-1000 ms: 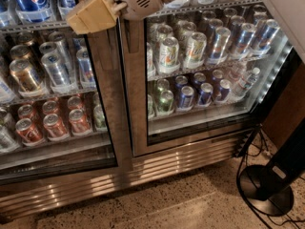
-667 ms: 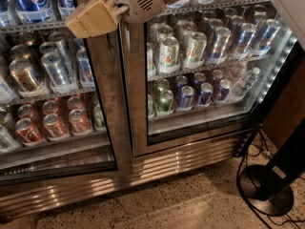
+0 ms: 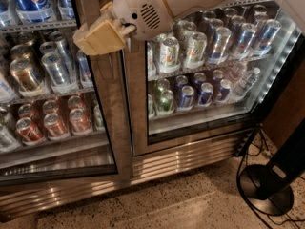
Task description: Open left fridge door
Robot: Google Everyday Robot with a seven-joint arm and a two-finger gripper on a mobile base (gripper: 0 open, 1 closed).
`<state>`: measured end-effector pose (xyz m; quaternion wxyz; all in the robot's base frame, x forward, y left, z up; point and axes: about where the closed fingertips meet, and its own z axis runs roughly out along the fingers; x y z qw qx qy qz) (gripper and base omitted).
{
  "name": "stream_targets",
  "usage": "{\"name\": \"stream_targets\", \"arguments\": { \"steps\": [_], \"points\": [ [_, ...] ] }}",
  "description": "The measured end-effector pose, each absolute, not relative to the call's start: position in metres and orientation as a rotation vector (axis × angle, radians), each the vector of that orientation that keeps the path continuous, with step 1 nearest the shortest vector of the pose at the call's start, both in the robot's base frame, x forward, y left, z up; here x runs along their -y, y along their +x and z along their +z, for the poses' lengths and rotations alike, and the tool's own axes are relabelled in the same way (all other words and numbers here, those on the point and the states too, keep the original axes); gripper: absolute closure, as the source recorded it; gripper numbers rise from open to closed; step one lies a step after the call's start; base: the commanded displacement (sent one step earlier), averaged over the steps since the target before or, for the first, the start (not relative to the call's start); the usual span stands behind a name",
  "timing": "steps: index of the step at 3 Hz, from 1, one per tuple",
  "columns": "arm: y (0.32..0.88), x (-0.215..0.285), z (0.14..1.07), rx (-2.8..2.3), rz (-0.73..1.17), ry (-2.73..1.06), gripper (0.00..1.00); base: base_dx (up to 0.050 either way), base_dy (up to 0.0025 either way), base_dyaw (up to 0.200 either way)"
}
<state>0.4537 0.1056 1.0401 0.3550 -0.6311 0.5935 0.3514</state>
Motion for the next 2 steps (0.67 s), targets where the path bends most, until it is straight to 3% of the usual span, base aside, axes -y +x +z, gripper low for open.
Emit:
{"name": "stream_targets", "arguments": {
  "steps": [2],
  "points": [
    [0.4431, -0.104, 1.0417, -1.542, 0.905, -1.638, 1.0, 0.0, 0.0, 0.0]
  ]
}}
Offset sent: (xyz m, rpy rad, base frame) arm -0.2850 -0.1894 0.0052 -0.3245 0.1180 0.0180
